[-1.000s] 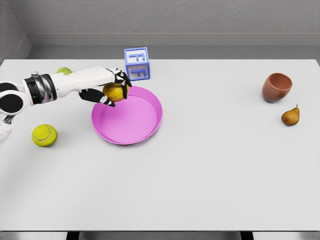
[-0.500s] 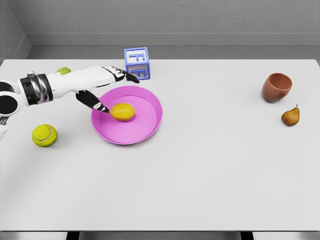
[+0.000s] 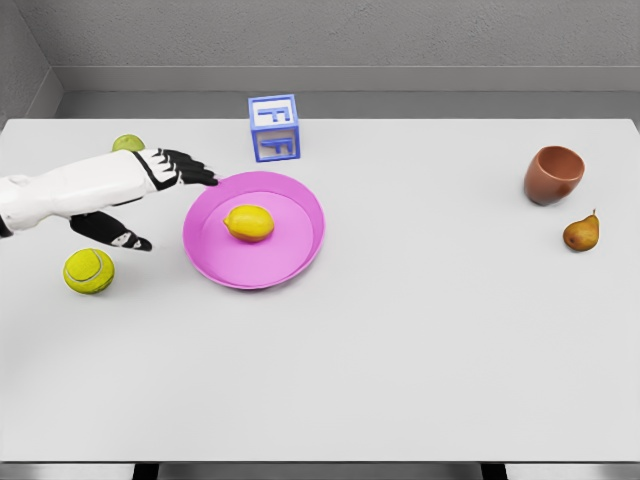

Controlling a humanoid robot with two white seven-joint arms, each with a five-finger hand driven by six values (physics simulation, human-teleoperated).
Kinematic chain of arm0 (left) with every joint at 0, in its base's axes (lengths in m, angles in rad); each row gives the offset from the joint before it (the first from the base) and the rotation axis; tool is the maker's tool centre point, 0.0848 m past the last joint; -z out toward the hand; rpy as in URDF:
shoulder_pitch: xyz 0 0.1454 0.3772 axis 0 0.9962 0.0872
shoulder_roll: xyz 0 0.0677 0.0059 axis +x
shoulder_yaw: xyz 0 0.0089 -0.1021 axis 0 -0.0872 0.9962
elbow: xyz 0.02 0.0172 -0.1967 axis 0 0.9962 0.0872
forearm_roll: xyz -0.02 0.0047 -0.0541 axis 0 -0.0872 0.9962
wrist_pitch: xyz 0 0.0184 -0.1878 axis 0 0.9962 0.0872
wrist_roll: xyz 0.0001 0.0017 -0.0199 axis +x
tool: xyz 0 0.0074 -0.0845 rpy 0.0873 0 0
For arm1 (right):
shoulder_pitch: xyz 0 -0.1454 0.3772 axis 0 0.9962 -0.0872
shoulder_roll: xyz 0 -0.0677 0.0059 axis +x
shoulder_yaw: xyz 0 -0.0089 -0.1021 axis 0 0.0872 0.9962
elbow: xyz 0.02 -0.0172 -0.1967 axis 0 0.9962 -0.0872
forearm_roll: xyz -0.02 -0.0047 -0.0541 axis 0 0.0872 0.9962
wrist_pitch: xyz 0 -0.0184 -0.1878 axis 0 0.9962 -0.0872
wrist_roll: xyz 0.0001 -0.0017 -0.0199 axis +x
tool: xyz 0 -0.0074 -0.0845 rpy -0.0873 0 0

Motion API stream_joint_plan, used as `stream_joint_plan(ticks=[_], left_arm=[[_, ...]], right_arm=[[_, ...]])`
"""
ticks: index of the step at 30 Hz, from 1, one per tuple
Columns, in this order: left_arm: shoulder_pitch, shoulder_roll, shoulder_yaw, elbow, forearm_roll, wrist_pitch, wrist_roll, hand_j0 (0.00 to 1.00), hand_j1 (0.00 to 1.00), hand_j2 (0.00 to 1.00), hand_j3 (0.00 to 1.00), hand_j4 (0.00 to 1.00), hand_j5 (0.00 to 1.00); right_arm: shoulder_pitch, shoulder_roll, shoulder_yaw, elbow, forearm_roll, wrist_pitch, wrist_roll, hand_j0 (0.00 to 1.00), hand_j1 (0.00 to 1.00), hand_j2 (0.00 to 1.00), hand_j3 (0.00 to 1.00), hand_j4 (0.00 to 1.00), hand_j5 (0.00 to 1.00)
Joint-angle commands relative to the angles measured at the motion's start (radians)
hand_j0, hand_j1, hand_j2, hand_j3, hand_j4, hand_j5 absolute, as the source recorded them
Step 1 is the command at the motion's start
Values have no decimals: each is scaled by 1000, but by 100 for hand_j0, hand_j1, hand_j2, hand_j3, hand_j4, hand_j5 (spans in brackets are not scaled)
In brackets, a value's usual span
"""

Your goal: Put the lemon on the plate with left arm

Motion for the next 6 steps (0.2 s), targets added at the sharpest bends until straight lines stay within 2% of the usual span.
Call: stream_joint_plan(ticks=[1, 6], left_arm=[[0, 17, 20, -2, 7, 0, 1, 100, 100, 100, 100, 100, 100], [8, 19, 20, -2, 7, 0, 1, 100, 100, 100, 100, 100, 100]], right_arm=[[0, 0, 0, 0, 0, 0, 0, 100, 100, 100, 100, 100, 100], [0, 0, 0, 0, 0, 0, 0, 100, 100, 100, 100, 100, 100]])
